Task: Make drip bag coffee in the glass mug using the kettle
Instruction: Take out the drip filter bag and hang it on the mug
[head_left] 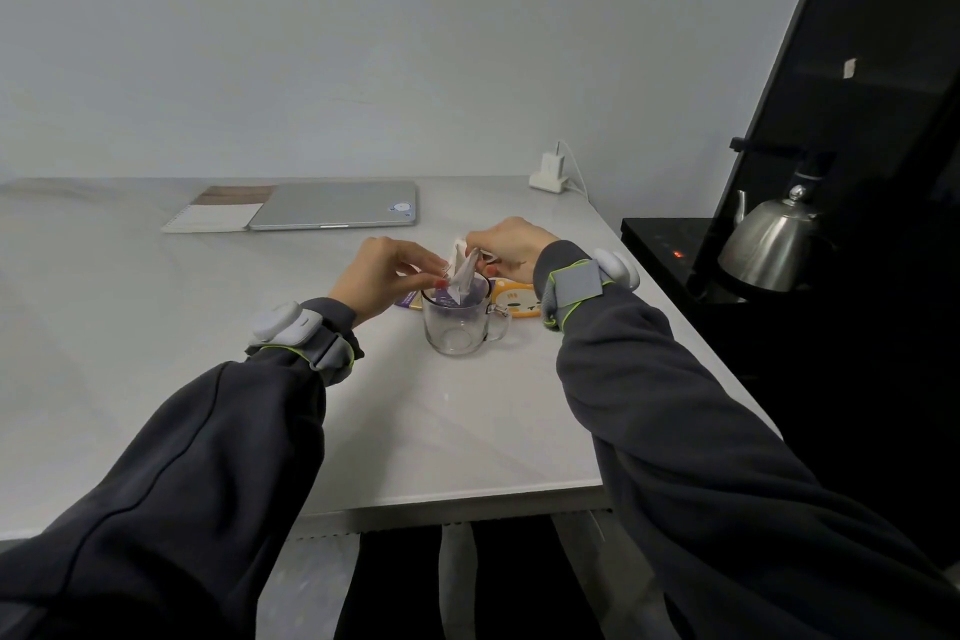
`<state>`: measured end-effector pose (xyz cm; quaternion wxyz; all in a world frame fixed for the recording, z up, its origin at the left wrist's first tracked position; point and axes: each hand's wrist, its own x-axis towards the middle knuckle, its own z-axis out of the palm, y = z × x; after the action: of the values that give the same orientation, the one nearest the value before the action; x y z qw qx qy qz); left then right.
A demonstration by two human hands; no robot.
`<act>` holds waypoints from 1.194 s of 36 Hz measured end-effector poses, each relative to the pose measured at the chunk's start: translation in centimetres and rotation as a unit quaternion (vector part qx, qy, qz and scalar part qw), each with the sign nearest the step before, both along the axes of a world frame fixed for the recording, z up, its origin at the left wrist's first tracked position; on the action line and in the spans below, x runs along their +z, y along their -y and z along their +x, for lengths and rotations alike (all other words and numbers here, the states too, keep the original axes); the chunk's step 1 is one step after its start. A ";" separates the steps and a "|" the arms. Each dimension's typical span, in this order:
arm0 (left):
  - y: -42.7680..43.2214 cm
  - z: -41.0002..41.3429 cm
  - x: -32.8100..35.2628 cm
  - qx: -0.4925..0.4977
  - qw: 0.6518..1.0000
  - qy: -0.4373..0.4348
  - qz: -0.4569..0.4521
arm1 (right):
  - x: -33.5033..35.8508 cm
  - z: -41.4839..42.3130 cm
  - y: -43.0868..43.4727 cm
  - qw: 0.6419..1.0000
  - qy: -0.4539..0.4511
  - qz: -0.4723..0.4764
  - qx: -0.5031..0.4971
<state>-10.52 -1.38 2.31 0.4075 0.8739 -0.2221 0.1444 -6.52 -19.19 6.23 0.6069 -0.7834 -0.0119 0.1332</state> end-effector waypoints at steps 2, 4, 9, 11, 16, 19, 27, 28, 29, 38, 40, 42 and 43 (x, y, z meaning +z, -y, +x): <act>-0.1 -0.1 0.1 0.003 1.000 -0.003 0.000 | 0.0 0.0 0.1 1.000 0.001 -0.004 0.002; -0.4 -0.1 0.2 0.007 1.000 -0.005 0.011 | 0.0 0.0 0.3 1.000 0.004 -0.016 0.004; -1.9 -0.4 -0.2 -0.001 0.995 0.011 0.099 | -0.4 -0.3 0.4 0.999 0.013 -0.044 0.018; -2.3 -0.8 -0.3 -0.005 0.991 0.017 0.135 | -0.7 -0.4 0.2 0.999 0.009 -0.046 0.026; -2.5 -1.2 -0.4 0.018 0.981 0.050 0.187 | -1.1 -0.3 0.2 0.999 -0.001 -0.034 0.042; -2.8 -1.6 -0.4 0.034 0.974 0.066 0.212 | -1.3 -0.4 0.5 0.999 -0.009 0.009 0.035; -3.2 -2.0 -1.8 0.061 0.972 0.047 0.220 | -2.1 0.4 0.9 0.999 -0.009 0.027 -0.034; -3.1 -2.0 -2.0 0.060 0.973 0.044 0.220 | -2.3 0.4 0.9 0.999 -0.002 0.012 -0.041; -2.9 -2.0 -2.1 0.059 0.973 0.045 0.220 | -2.5 0.3 1.0 0.999 0.001 0.003 -0.044; -2.3 -2.1 -2.4 0.062 0.975 0.052 0.208 | -5.1 -0.2 2.2 0.994 -0.040 0.076 -0.060; -2.4 -2.1 -2.6 0.067 0.975 0.053 0.205 | -5.6 -0.2 2.5 0.991 -0.056 0.114 -0.045; -2.4 -2.1 -2.8 0.070 0.977 0.041 0.195 | -6.2 0.0 2.8 0.986 -0.077 0.145 -0.028; -2.4 -2.1 -2.8 0.071 0.979 0.030 0.186 | -6.4 0.0 2.8 0.984 -0.084 0.156 -0.023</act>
<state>-12.61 1.03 -0.52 0.2193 0.9432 -0.1949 0.1555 -6.53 -22.00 -0.13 0.7235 -0.6652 0.0365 0.1808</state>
